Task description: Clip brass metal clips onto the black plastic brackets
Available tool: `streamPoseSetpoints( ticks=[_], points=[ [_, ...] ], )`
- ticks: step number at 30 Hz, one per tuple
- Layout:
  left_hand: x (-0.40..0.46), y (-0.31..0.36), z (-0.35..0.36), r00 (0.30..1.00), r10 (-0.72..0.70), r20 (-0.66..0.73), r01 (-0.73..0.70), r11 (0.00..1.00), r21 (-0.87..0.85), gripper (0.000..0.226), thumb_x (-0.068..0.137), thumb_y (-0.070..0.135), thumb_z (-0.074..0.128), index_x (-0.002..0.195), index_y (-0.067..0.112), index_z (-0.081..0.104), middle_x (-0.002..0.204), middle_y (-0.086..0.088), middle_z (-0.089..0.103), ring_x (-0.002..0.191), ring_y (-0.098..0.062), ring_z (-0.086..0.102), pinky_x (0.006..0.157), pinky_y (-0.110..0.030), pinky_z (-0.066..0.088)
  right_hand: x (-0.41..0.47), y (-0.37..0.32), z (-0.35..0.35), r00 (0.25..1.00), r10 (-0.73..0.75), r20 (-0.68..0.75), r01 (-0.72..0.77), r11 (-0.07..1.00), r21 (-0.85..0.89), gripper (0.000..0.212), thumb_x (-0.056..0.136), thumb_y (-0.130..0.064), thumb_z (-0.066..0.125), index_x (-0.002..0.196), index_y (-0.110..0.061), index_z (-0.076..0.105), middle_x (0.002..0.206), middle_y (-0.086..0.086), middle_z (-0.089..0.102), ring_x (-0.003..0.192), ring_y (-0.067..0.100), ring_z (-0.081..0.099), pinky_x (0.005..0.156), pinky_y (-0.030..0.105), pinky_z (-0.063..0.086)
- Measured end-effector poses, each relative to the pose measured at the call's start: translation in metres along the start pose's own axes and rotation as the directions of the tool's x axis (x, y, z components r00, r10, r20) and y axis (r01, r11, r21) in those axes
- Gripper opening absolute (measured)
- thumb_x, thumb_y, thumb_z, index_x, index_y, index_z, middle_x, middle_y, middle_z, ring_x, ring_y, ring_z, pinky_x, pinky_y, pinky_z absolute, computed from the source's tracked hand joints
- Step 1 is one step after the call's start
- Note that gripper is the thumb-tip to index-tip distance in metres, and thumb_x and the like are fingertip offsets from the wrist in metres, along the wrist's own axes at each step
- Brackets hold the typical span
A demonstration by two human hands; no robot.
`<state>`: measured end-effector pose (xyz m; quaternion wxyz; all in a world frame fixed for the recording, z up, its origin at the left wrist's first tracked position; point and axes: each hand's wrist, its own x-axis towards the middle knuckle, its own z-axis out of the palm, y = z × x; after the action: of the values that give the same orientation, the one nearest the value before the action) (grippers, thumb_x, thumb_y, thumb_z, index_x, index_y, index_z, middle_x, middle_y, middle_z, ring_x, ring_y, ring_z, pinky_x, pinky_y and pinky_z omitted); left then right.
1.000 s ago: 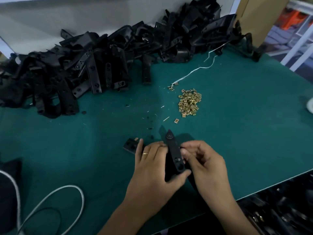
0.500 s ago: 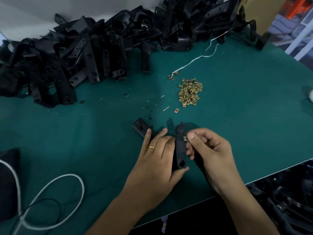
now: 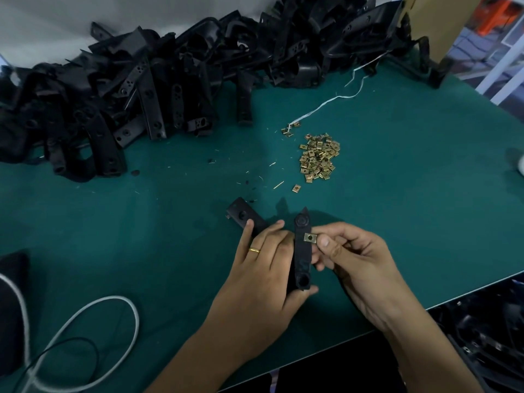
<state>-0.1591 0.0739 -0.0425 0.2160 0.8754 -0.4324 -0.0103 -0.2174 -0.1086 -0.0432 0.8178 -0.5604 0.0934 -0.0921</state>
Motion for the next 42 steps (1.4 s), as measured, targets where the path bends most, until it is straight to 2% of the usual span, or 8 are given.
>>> streamPoseSetpoints(
  ticks=[6, 9, 12, 17, 22, 27, 35, 42],
  points=[
    [0.0, -0.002, 0.0, 1.0, 0.003, 0.005, -0.003, 1.0, -0.017, 0.075, 0.099, 0.064, 0.044, 0.15, 0.009, 0.042, 0.148, 0.001, 0.045, 0.151, -0.013, 0.026, 0.127, -0.05, 0.012, 0.018, -0.007, -0.008, 0.991, 0.126, 0.052, -0.122, 0.991, -0.06, 0.026, 0.081, -0.028, 0.089, 0.09, -0.008, 0.077, 0.079, 0.009, 0.071, 0.064, 0.014, 0.063, 0.055, 0.022, 0.049],
    [0.002, 0.001, -0.001, 0.998, -0.05, -0.044, 0.049, 0.999, -0.016, 0.073, 0.098, 0.066, 0.045, 0.146, 0.011, 0.047, 0.144, 0.004, 0.049, 0.149, -0.012, 0.031, 0.127, -0.048, 0.015, 0.039, -0.004, -0.007, 0.989, -0.09, -0.116, 0.05, 0.949, -0.312, 0.011, 0.092, -0.026, 0.079, 0.09, -0.015, 0.076, 0.079, 0.004, 0.07, 0.064, 0.015, 0.059, 0.059, 0.025, 0.048],
    [0.003, 0.0, -0.003, 0.983, -0.147, -0.113, 0.141, 0.988, -0.059, 0.072, 0.095, 0.069, 0.046, 0.138, 0.011, 0.055, 0.136, 0.003, 0.053, 0.142, -0.014, 0.039, 0.127, -0.043, 0.016, 0.072, 0.001, -0.002, 0.901, -0.408, -0.145, 0.145, 0.6, -0.787, 0.009, 0.095, -0.02, 0.076, 0.103, -0.021, 0.08, 0.095, -0.005, 0.072, 0.084, 0.008, 0.066, 0.081, 0.021, 0.051],
    [-0.001, -0.005, -0.007, 0.971, -0.18, -0.155, 0.171, 0.983, -0.073, 0.071, 0.091, 0.072, 0.047, 0.131, 0.014, 0.058, 0.131, 0.004, 0.058, 0.132, -0.012, 0.038, 0.124, -0.029, 0.013, 0.098, 0.006, 0.011, 0.917, -0.4, -0.006, 0.106, 0.258, -0.96, 0.01, 0.098, -0.015, 0.07, 0.105, -0.011, 0.074, 0.104, 0.007, 0.06, 0.082, 0.027, 0.063, 0.078, 0.034, 0.052],
    [-0.008, -0.031, -0.015, 0.978, -0.164, -0.13, 0.154, 0.985, -0.084, 0.073, 0.086, 0.077, 0.051, 0.131, 0.019, 0.057, 0.133, 0.008, 0.056, 0.134, -0.008, 0.039, 0.125, -0.025, 0.009, 0.073, -0.001, 0.002, 0.942, -0.332, 0.039, 0.155, 0.331, -0.931, 0.014, 0.091, -0.013, 0.078, 0.09, -0.015, 0.064, 0.096, -0.005, 0.055, 0.082, 0.003, 0.053, 0.074, 0.01, 0.039],
    [-0.01, -0.04, -0.014, 0.984, -0.153, -0.093, 0.144, 0.985, -0.1, 0.073, 0.088, 0.08, 0.048, 0.135, 0.024, 0.054, 0.134, 0.015, 0.051, 0.135, -0.008, 0.042, 0.127, -0.03, 0.01, 0.033, 0.0, 0.0, 0.929, -0.37, -0.026, 0.15, 0.439, -0.886, 0.023, 0.091, -0.008, 0.076, 0.085, -0.022, 0.058, 0.084, -0.007, 0.063, 0.077, 0.015, 0.059, 0.069, 0.023, 0.046],
    [-0.01, -0.037, -0.013, 0.978, -0.164, -0.128, 0.15, 0.982, -0.115, 0.069, 0.089, 0.08, 0.045, 0.132, 0.027, 0.051, 0.132, 0.017, 0.049, 0.134, -0.005, 0.04, 0.126, -0.028, 0.011, 0.022, -0.003, -0.003, 0.851, -0.479, -0.217, 0.073, 0.516, -0.853, 0.021, 0.093, -0.004, 0.072, 0.101, -0.023, 0.071, 0.101, -0.008, 0.062, 0.093, 0.001, 0.063, 0.083, 0.008, 0.044],
    [-0.01, -0.037, -0.013, 0.977, -0.158, -0.143, 0.141, 0.982, -0.126, 0.065, 0.089, 0.077, 0.049, 0.131, 0.027, 0.049, 0.129, 0.018, 0.049, 0.13, -0.006, 0.042, 0.125, -0.028, 0.013, 0.02, -0.001, -0.005, 0.913, -0.404, -0.064, 0.074, 0.318, -0.945, 0.018, 0.091, -0.011, 0.078, 0.108, -0.016, 0.078, 0.101, -0.002, 0.057, 0.094, 0.016, 0.058, 0.086, 0.015, 0.042]
  ],
)
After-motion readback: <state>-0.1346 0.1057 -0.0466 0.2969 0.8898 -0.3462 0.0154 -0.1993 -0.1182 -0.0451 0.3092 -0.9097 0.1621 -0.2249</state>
